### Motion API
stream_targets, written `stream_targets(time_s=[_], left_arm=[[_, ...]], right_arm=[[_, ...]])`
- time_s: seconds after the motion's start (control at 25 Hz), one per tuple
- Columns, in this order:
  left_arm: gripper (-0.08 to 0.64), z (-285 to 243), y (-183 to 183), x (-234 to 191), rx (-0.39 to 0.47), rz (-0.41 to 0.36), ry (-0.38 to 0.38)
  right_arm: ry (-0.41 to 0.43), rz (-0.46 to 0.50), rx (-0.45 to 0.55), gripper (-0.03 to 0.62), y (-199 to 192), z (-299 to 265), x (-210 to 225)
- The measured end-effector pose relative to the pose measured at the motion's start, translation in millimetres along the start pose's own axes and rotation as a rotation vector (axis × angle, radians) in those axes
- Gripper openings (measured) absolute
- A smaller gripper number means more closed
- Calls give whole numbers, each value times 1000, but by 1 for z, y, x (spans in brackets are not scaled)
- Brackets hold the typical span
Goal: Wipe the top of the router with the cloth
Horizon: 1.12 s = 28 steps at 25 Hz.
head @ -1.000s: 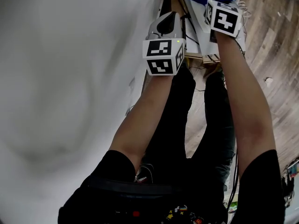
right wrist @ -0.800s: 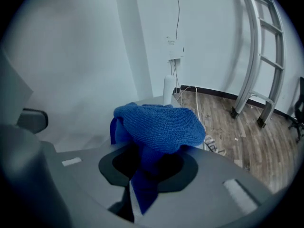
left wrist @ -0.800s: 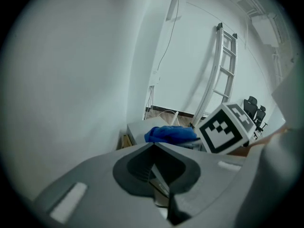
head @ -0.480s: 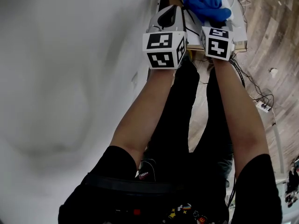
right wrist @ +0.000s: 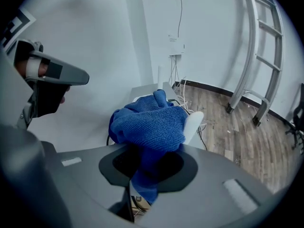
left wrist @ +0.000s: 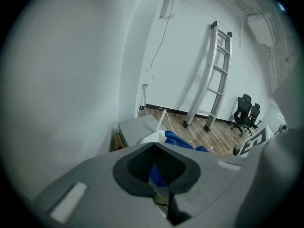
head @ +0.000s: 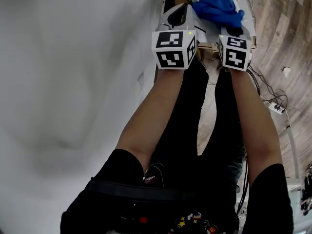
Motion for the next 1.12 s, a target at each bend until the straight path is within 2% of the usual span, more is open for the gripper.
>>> stream_targets(time_s=[0.28, 0.44, 0.68, 0.88, 1.12], left_arm=[[0, 6, 16, 13, 17, -6, -4], [0, 23, 35, 20, 39, -10, -3], [0, 50, 90, 48, 74, -37, -15], [0, 96, 139, 74, 154, -53, -48], [0, 185, 211, 124, 348, -70, -104]], right_arm=[[51, -46, 51, 112, 18, 32, 5], [75, -55, 123, 112, 50, 65, -5], [92, -65, 202, 112, 112, 111, 8], [121, -49, 316, 112, 167, 179, 8], [136, -41, 520, 112, 221, 304, 12]])
Point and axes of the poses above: the fingertips, and each gripper's own axes: z backward along the fingers, x to its right, y out of its top, the point moved 4 cm from there along z, backward along the fingers, and after that the axes turned 5 degrees about -y, right-handed, at the moved point
